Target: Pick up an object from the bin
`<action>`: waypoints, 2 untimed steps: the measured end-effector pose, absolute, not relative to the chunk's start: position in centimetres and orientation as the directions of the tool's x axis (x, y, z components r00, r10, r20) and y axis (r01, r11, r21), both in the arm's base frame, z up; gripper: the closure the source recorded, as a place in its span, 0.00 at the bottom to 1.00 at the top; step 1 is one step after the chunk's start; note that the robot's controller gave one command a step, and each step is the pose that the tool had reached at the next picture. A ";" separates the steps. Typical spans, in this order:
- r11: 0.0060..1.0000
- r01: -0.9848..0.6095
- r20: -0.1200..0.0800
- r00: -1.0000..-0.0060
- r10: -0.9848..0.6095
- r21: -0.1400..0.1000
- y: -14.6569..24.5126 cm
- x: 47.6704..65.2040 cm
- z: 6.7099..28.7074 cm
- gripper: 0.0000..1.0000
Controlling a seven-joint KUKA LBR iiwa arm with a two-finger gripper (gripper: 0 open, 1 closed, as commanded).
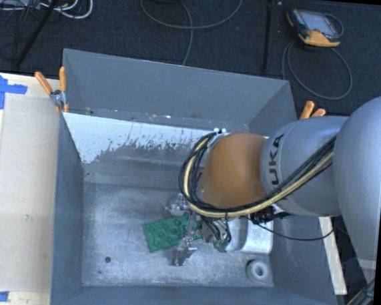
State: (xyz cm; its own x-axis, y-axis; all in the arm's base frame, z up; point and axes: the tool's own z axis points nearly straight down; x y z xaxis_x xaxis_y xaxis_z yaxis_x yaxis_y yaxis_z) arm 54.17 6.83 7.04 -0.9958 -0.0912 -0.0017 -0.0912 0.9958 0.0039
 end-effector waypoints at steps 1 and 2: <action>0.996 -0.094 0.002 -0.996 -0.094 0.003 7.0 54.1 7.3 1.00; 0.996 -0.092 -0.005 -0.996 -0.092 0.002 6.9 54.3 7.2 0.00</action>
Offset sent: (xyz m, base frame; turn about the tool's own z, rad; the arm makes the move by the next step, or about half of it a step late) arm 0.0000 0.0000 0.0000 0.0000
